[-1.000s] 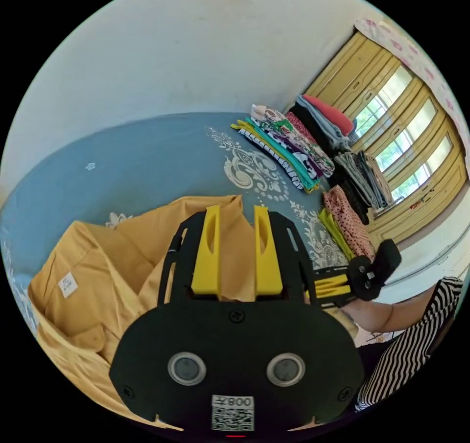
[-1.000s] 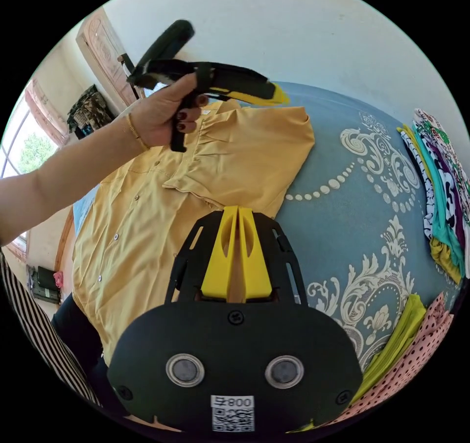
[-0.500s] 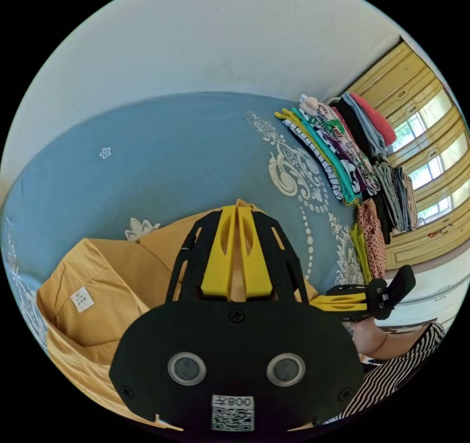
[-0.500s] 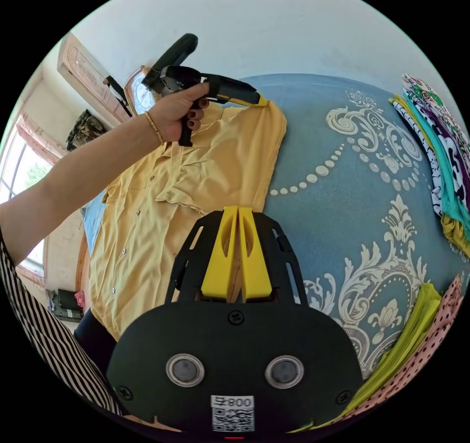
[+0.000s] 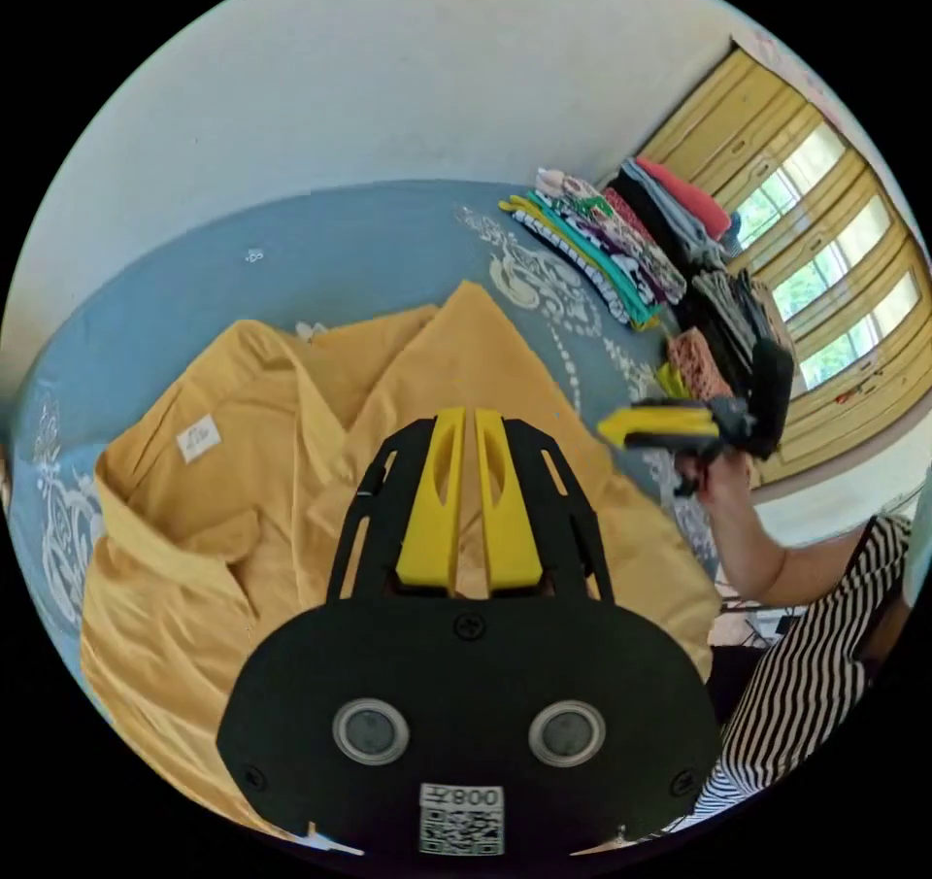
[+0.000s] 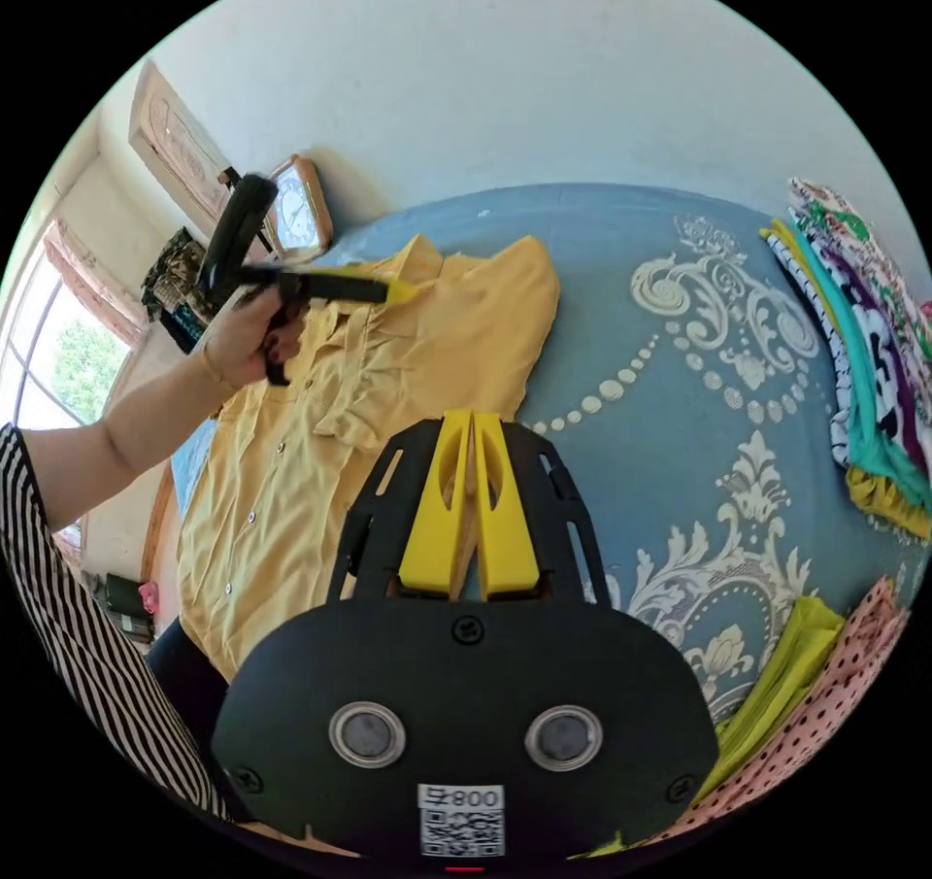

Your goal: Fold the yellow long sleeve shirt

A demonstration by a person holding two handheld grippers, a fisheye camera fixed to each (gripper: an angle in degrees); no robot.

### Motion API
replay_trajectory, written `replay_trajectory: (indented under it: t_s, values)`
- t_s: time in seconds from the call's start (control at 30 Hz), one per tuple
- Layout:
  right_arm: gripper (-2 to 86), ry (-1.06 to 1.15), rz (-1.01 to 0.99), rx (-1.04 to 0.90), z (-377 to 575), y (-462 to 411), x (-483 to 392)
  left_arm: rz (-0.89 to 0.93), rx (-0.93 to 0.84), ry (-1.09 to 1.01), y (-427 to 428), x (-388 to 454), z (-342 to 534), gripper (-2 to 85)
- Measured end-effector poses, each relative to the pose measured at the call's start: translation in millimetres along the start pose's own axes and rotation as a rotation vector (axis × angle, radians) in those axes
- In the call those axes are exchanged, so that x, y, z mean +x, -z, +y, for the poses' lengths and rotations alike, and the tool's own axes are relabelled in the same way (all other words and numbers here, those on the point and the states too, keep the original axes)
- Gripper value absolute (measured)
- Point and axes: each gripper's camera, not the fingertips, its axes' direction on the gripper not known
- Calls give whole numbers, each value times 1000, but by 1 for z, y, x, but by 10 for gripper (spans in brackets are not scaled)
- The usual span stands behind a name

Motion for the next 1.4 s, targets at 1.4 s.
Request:
replay_trajectory:
  t_s: [1.4]
  values:
    - [2, 303, -118, -142, -91, -200, -181, -87, 485, 951, 387, -58, 554, 77]
